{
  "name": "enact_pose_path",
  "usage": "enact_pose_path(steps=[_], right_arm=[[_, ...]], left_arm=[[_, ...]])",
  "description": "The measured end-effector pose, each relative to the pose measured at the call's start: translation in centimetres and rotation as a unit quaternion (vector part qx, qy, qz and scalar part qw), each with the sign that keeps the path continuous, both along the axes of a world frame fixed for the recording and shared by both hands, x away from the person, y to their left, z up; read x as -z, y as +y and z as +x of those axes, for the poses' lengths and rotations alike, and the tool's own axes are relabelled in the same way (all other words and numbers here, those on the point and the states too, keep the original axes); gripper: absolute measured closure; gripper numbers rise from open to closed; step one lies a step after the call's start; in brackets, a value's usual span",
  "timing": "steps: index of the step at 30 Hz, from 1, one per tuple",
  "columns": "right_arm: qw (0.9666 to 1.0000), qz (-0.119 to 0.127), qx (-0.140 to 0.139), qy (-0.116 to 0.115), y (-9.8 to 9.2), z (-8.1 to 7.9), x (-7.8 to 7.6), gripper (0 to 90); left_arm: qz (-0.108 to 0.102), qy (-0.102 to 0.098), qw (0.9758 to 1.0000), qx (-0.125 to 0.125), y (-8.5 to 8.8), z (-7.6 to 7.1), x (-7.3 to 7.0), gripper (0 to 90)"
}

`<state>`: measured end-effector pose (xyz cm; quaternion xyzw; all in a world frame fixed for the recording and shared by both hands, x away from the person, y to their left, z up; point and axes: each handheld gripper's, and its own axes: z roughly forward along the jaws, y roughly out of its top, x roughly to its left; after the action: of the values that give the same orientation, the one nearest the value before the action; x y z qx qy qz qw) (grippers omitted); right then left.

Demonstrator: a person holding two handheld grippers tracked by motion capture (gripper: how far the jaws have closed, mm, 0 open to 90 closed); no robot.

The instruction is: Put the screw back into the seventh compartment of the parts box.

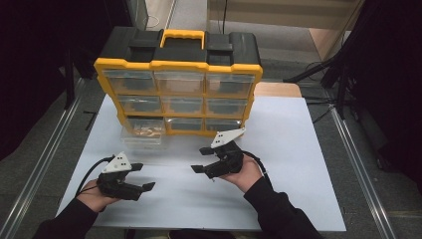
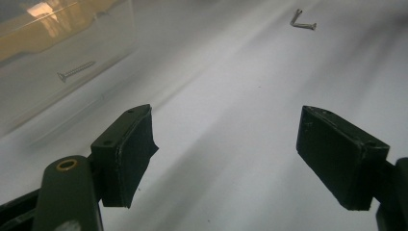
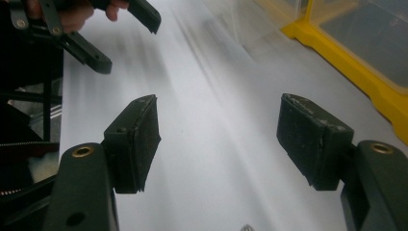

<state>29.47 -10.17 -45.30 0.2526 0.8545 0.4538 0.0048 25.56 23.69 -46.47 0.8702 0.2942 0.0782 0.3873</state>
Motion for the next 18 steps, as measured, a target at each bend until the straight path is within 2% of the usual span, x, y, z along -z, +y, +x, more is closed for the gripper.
enact_pose_path(steps=[6, 18], right_arm=[[0.9999, -0.010, 0.005, 0.002, -0.7, -0.2, 0.5, 33.1], [0.9999, -0.008, 0.013, -0.005, -2.5, -0.8, 1.2, 34.2]], left_arm=[[-0.001, 0.000, 1.0000, -0.003, 0.0, 0.0, 0.0, 20.7], [-0.001, -0.001, 1.0000, -0.002, 0.0, 0.0, -0.1, 20.7]])
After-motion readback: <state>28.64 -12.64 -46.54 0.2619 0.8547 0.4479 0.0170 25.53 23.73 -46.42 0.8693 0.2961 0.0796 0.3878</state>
